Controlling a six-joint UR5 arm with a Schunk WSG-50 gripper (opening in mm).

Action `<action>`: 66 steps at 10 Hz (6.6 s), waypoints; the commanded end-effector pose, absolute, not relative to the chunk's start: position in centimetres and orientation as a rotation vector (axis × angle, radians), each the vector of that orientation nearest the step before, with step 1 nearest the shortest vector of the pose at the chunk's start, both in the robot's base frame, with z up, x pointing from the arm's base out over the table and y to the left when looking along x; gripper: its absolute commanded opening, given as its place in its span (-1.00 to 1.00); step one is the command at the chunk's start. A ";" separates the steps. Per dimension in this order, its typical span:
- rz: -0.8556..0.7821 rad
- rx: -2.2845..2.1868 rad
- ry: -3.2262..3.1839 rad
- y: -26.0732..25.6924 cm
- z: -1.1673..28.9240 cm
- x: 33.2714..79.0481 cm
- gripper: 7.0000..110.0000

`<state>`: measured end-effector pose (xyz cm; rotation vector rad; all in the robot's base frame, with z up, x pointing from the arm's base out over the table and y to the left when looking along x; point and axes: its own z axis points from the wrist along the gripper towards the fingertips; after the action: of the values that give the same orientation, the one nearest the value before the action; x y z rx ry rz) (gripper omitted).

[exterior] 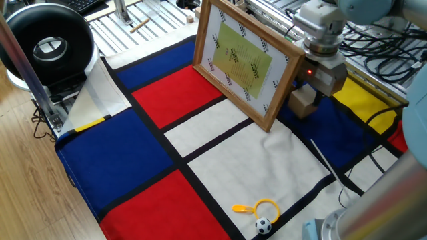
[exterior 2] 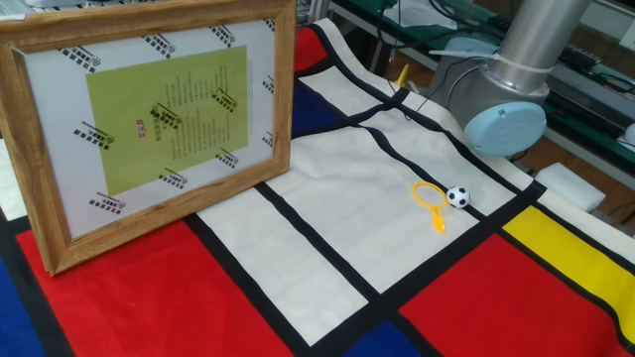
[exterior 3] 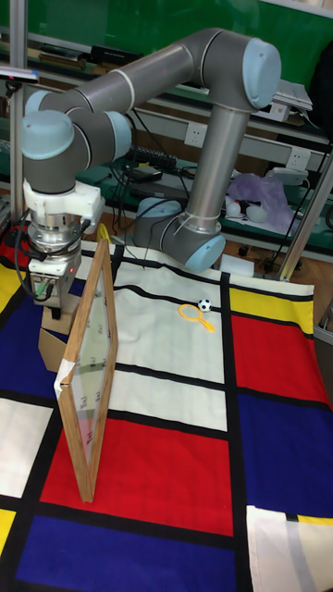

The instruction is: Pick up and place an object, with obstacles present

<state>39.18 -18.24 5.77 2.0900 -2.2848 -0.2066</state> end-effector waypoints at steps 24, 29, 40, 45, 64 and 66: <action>-0.107 1.975 -2.272 -20.7 13.4 38.0 -1.00; -0.021 1.984 -2.310 -21.2 13.3 39.5 -1.00; 0.019 2.012 -2.316 -21.3 13.2 40.4 -1.00; 0.016 2.036 -2.314 -21.1 13.2 40.6 -1.00; 0.063 1.930 -2.329 -19.9 19.6 41.4 -1.00; 0.061 1.924 -2.332 -20.0 20.2 41.4 -1.00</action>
<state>41.08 -20.28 19.00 1.9319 -2.3194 0.0550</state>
